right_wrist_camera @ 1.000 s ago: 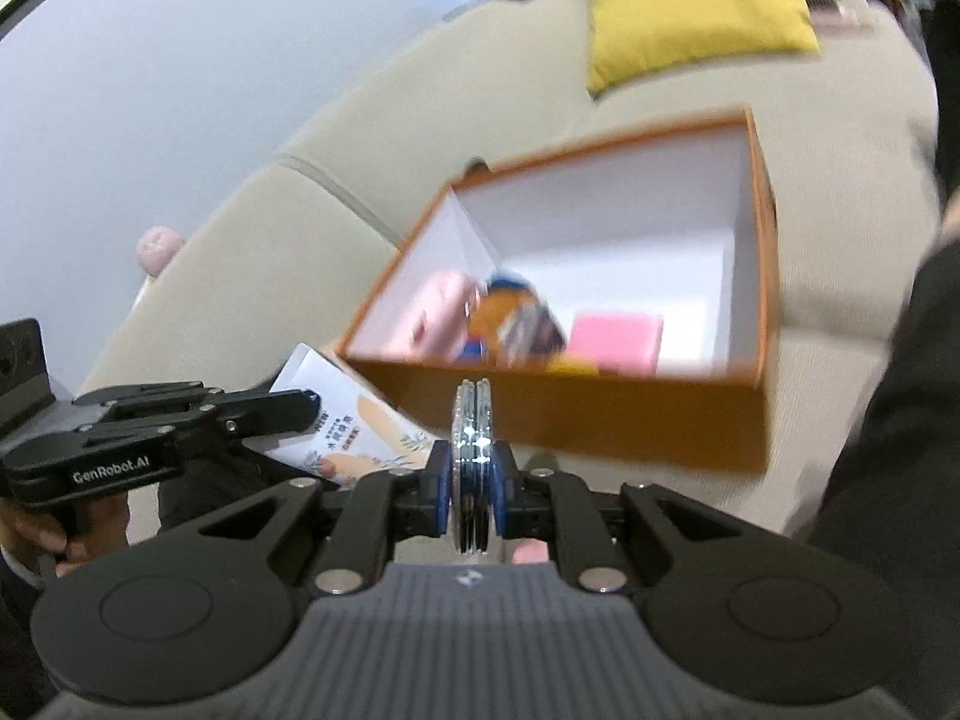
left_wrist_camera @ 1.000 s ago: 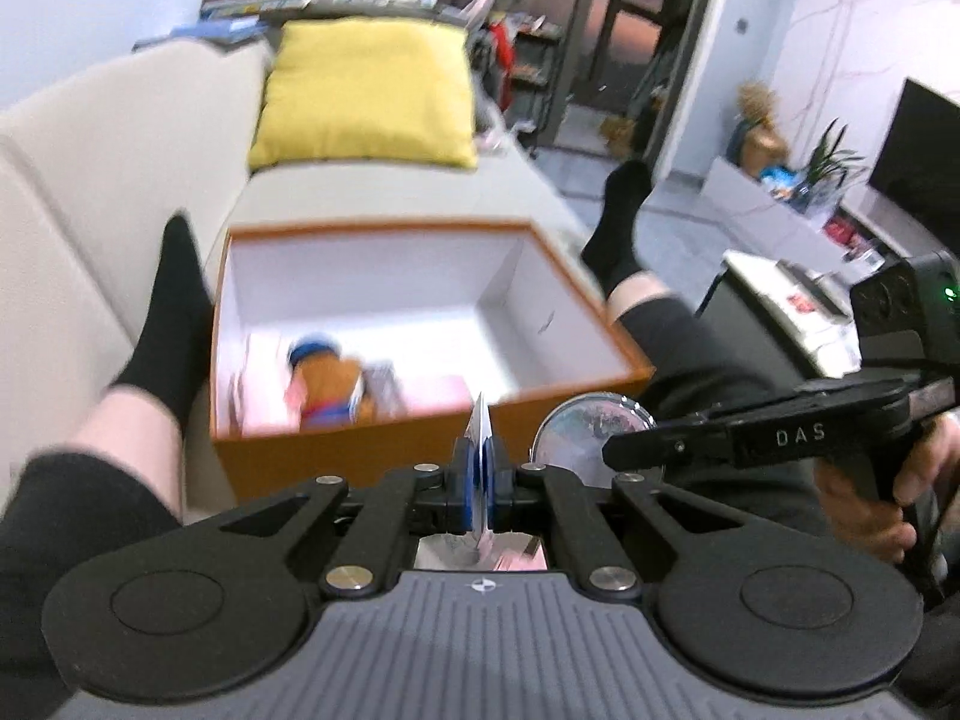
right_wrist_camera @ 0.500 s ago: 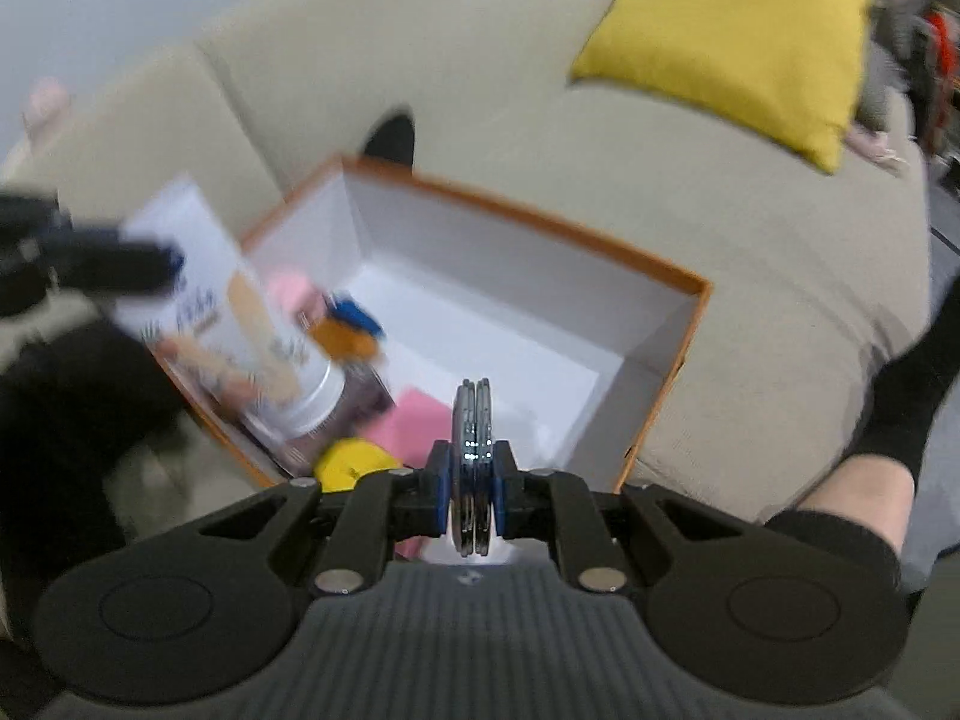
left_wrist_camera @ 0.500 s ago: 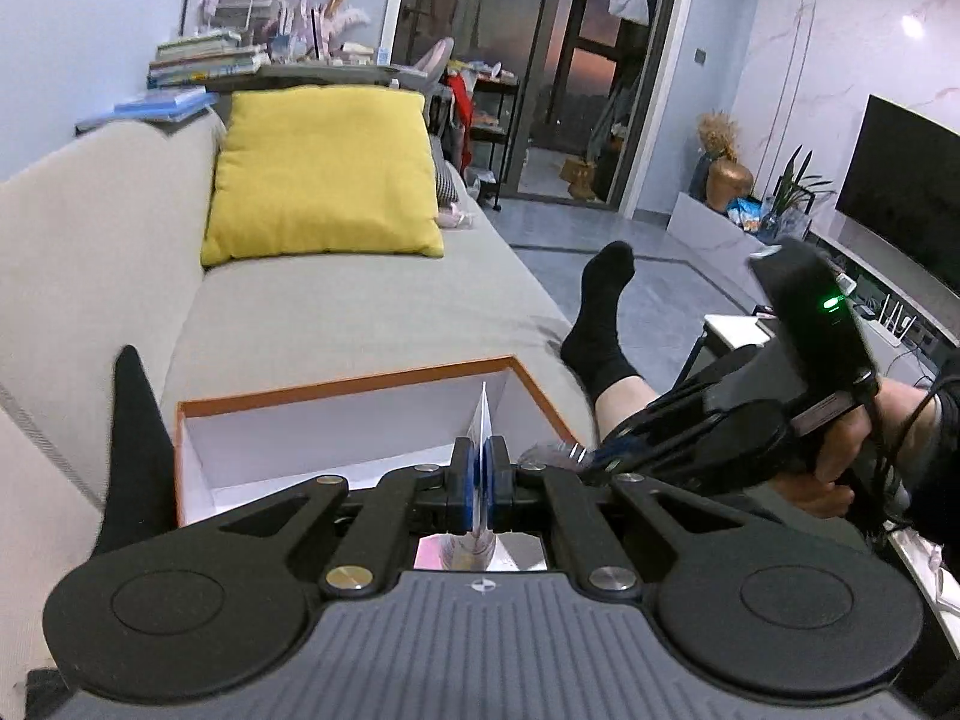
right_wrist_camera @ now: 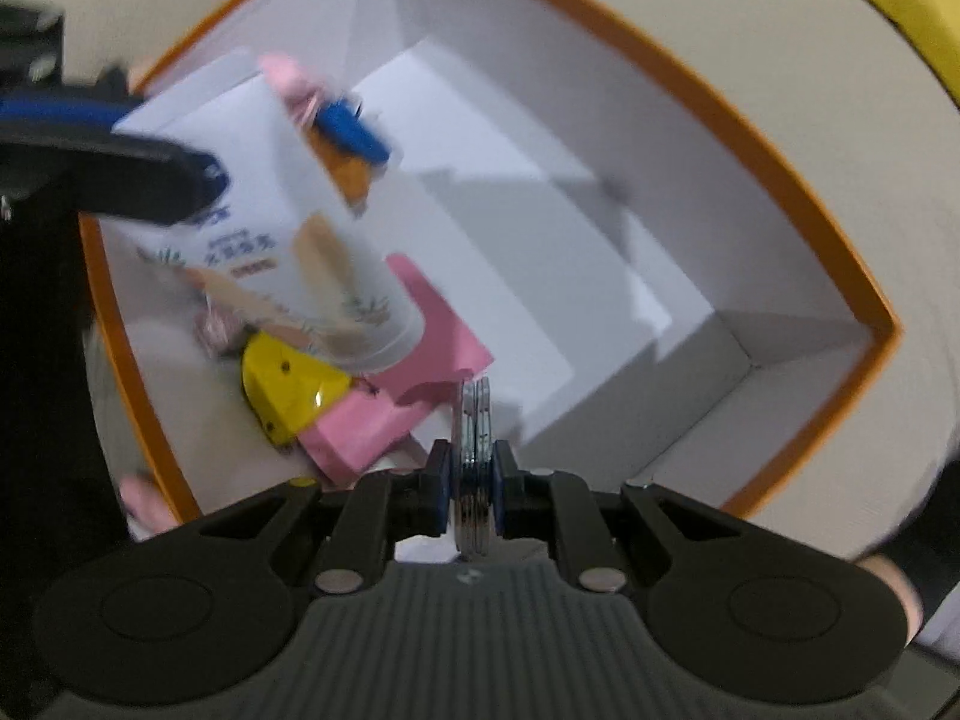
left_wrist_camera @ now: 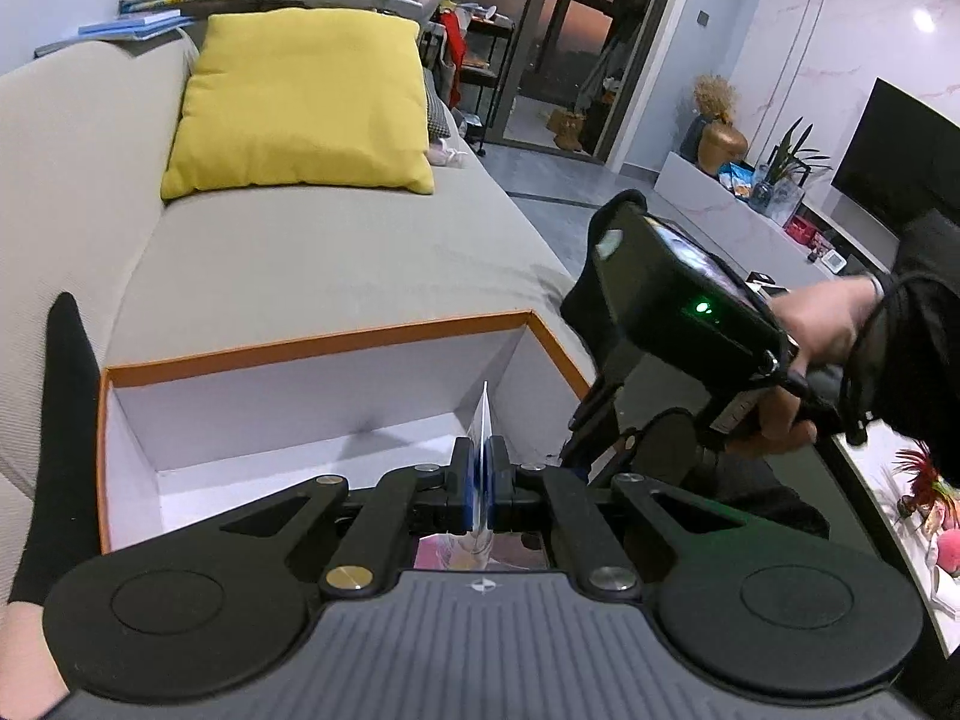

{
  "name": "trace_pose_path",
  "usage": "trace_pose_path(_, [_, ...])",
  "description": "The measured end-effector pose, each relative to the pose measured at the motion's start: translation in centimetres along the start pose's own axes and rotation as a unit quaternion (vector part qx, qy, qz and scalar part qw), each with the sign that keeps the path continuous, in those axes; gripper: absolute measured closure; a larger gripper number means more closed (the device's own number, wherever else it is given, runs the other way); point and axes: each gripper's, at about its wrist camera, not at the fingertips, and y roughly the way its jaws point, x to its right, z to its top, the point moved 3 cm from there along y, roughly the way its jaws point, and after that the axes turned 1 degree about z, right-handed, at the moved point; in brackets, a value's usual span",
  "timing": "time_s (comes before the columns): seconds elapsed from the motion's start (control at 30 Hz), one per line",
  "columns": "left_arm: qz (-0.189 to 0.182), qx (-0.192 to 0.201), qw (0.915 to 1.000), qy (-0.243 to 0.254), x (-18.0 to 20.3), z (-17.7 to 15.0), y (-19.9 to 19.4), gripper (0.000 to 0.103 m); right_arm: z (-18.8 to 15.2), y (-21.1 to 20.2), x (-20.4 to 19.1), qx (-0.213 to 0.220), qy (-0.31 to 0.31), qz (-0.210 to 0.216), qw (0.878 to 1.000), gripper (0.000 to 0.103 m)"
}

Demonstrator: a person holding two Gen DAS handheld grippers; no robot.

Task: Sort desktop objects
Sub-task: 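Lift the lotion tube and compact mirror over the orange box with both grippers, then lower the lotion tube and compact mirror into the box and release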

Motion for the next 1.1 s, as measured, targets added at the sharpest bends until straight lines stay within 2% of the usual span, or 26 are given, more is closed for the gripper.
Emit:
trace_pose_path(0.13, [-0.006, -0.003, 1.0000, -0.006, -0.3, 0.0, 0.6, 0.100, 0.8, 0.5, 0.5, -0.031, -0.022, 0.003, 0.999, 0.088])
trace_pose_path(0.27, [-0.011, -0.003, 0.9998, -0.014, -0.7, 0.0, 0.8, 0.100, 1.6, 1.1, 0.7, -0.052, -0.061, -0.044, 0.996, 0.077])
trace_pose_path(0.33, [-0.013, -0.002, 0.9997, -0.018, -0.9, -0.1, 0.9, 0.100, 1.9, 1.4, 0.7, -0.055, -0.075, -0.050, 0.994, 0.074])
trace_pose_path(0.5, [-0.010, -0.005, 0.9996, -0.027, -1.4, -0.2, 1.0, 0.100, 1.6, 2.8, -0.4, -0.070, -0.131, -0.073, 0.986, 0.060])
trace_pose_path(0.77, [-0.006, -0.008, 0.9994, -0.034, -1.6, -0.2, 1.2, 0.100, 0.7, 4.0, -1.5, -0.078, -0.166, -0.080, 0.980, 0.046])
trace_pose_path(0.93, [-0.004, -0.011, 0.9993, -0.036, -1.7, -0.3, 1.3, 0.100, -0.1, 4.3, -1.6, -0.077, -0.150, -0.056, 0.984, 0.044])
trace_pose_path(1.03, [-0.002, -0.012, 0.9993, -0.035, -1.6, -0.1, 1.3, 0.100, -0.8, 4.7, -2.0, -0.088, -0.151, -0.036, 0.984, 0.040])
trace_pose_path(1.1, [-0.001, -0.012, 0.9993, -0.034, -1.6, -0.1, 1.3, 0.100, -1.3, 5.0, -2.3, -0.092, -0.155, -0.041, 0.983, 0.036])
